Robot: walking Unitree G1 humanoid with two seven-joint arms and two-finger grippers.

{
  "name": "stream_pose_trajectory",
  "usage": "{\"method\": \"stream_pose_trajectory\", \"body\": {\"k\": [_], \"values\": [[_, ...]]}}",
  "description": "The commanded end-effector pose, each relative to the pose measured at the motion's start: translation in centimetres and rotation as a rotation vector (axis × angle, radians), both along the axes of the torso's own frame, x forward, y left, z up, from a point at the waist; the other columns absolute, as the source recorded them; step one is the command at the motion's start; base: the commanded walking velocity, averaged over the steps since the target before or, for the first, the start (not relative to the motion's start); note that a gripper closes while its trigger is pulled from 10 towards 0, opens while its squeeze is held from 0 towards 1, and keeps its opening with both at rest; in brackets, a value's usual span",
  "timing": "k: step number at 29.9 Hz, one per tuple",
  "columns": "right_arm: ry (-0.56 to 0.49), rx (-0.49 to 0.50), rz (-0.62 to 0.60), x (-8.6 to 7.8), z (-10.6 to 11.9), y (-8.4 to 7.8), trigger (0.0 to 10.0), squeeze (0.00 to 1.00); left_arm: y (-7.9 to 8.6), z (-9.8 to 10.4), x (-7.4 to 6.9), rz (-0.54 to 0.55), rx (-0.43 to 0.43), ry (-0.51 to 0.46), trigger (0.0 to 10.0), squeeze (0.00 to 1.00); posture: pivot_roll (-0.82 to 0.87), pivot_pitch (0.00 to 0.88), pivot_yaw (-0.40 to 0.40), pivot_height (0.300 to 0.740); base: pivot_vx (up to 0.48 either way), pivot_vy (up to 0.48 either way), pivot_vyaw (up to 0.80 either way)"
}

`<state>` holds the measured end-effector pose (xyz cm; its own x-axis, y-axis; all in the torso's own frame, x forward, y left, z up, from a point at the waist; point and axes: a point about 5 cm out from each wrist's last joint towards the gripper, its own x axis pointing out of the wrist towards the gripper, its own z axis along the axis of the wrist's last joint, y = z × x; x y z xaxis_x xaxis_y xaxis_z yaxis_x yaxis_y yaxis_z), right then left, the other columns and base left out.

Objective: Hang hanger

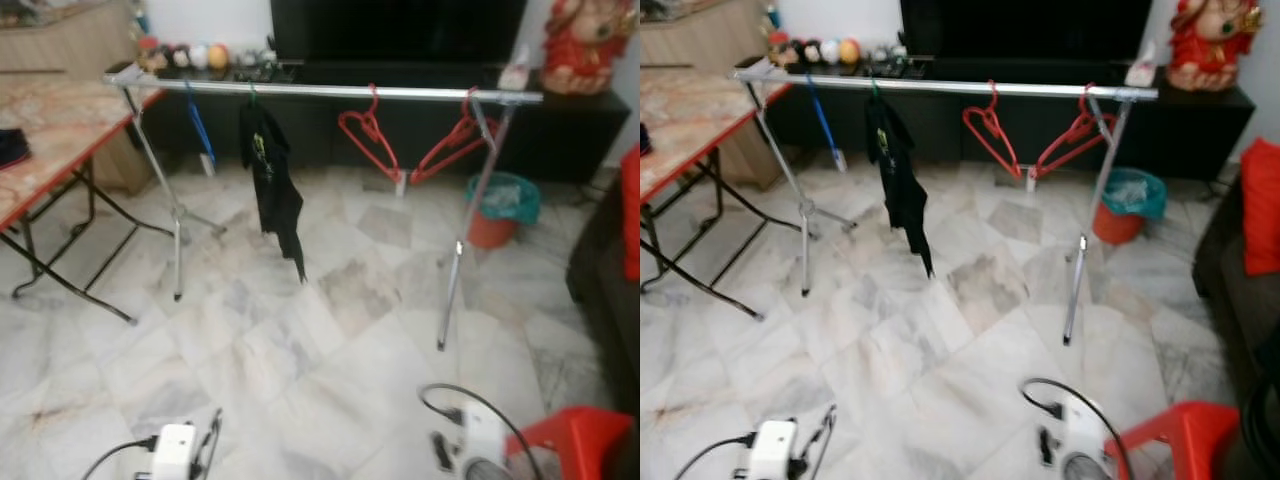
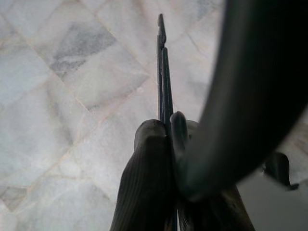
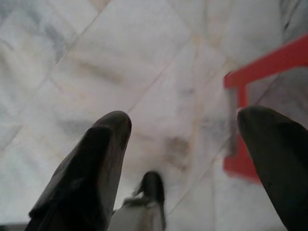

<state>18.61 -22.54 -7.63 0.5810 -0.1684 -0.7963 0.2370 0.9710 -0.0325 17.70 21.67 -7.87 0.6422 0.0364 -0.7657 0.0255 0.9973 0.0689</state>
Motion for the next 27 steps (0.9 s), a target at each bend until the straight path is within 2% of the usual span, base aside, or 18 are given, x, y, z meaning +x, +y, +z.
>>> {"method": "stream_pose_trajectory", "body": {"k": [1,8,12,15,18,20,23,27], "values": [[-0.010,0.025,-0.008,-0.1,0.0,0.0,10.0,0.00,1.2,-0.1,-0.6,0.010,0.028,0.024,10.0,0.00,-0.03,0.000,0.006,0.740,0.259,0.000,0.00],[-0.022,0.009,-0.019,-0.2,0.4,-1.6,10.0,0.00,1.1,-0.1,-0.7,0.008,0.027,0.025,10.0,0.00,-0.03,0.000,0.006,0.740,0.261,0.000,0.00],[-0.027,0.007,-0.015,0.3,0.6,-1.7,10.0,0.00,1.1,-0.1,-0.7,0.008,0.026,0.027,10.0,0.00,-0.03,0.000,0.003,0.740,0.259,0.000,0.00],[-0.034,0.009,-0.006,1.0,0.8,-1.0,10.0,0.00,1.0,-0.1,-0.7,0.006,0.025,0.026,10.0,0.00,-0.02,0.000,0.000,0.740,0.260,0.000,0.00],[-0.040,0.015,0.007,1.8,0.8,0.4,10.0,0.00,0.8,-0.2,-0.6,0.002,0.022,0.023,10.0,0.00,-0.02,0.000,-0.003,0.740,0.262,0.000,0.00],[-0.040,0.016,0.011,1.9,0.8,0.8,10.0,0.00,0.7,-0.1,-0.6,0.002,0.022,0.022,10.0,0.00,-0.02,0.000,-0.003,0.740,0.262,0.000,0.00],[-0.039,0.025,0.029,2.2,0.7,2.4,10.0,0.00,0.6,-0.2,-0.6,0.003,0.020,0.019,10.0,0.00,-0.02,0.000,-0.006,0.740,0.262,0.000,0.00],[-0.036,0.031,0.035,2.3,0.6,3.0,10.0,0.00,0.6,-0.2,-0.7,0.001,0.019,0.021,10.0,0.00,-0.02,0.000,-0.007,0.740,0.262,0.000,0.00]]}}
